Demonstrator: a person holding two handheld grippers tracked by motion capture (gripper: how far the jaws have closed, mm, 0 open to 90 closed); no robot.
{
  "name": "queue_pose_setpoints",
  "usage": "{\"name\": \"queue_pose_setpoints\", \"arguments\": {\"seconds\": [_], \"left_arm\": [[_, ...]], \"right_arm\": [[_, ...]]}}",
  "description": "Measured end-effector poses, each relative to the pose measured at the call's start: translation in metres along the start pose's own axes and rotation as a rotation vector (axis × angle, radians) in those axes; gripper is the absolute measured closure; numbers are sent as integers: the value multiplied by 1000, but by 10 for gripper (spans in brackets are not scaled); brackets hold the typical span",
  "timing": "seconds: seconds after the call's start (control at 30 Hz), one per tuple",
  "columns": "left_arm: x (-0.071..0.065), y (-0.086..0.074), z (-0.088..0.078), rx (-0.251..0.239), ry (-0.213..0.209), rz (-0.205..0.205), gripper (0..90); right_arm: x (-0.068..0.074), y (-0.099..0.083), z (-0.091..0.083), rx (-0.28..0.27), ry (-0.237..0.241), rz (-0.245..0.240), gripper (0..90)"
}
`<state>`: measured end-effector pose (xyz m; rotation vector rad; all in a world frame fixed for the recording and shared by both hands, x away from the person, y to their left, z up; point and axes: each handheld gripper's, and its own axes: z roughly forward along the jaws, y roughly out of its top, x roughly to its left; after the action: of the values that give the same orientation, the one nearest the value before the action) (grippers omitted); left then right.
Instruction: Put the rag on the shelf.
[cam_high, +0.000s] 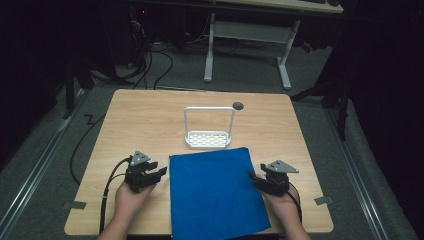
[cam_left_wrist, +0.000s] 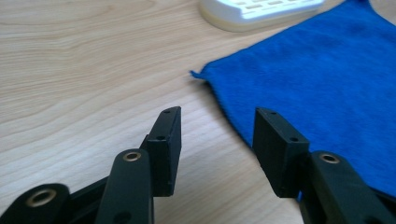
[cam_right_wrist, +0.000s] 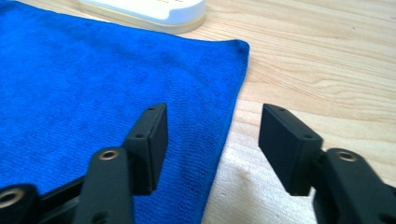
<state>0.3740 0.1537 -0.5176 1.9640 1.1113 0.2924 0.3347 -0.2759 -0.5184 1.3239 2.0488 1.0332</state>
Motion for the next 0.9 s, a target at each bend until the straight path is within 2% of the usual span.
{"name": "queue_pose_setpoints", "arguments": {"seconds": [0.07,0.13,0.2,0.23,0.3,0.37,0.43,0.5,0.67,0.9], "left_arm": [[-8,0,1,8,-58,4,604],[-18,0,2,19,-94,16,650],[-29,-3,5,39,-128,29,708],[-35,-4,7,59,-130,47,729],[-45,-7,11,102,-143,79,778],[-53,-10,14,133,-159,106,824],[-60,-12,17,144,-155,133,843],[-61,-11,18,148,-155,141,846],[-57,-11,18,141,-152,130,848],[-45,-10,18,122,-130,115,850]], "right_arm": [[0,1,-1,-5,8,-9,502],[1,2,-1,-7,15,-8,563],[3,4,-1,1,16,-30,669],[4,5,-2,-5,13,-49,714],[5,7,1,4,40,-65,809],[6,7,6,26,43,-78,864],[5,8,12,52,53,-84,896],[4,8,16,60,59,-83,900],[5,5,24,116,54,-98,900],[7,4,22,116,61,-94,900]]}}
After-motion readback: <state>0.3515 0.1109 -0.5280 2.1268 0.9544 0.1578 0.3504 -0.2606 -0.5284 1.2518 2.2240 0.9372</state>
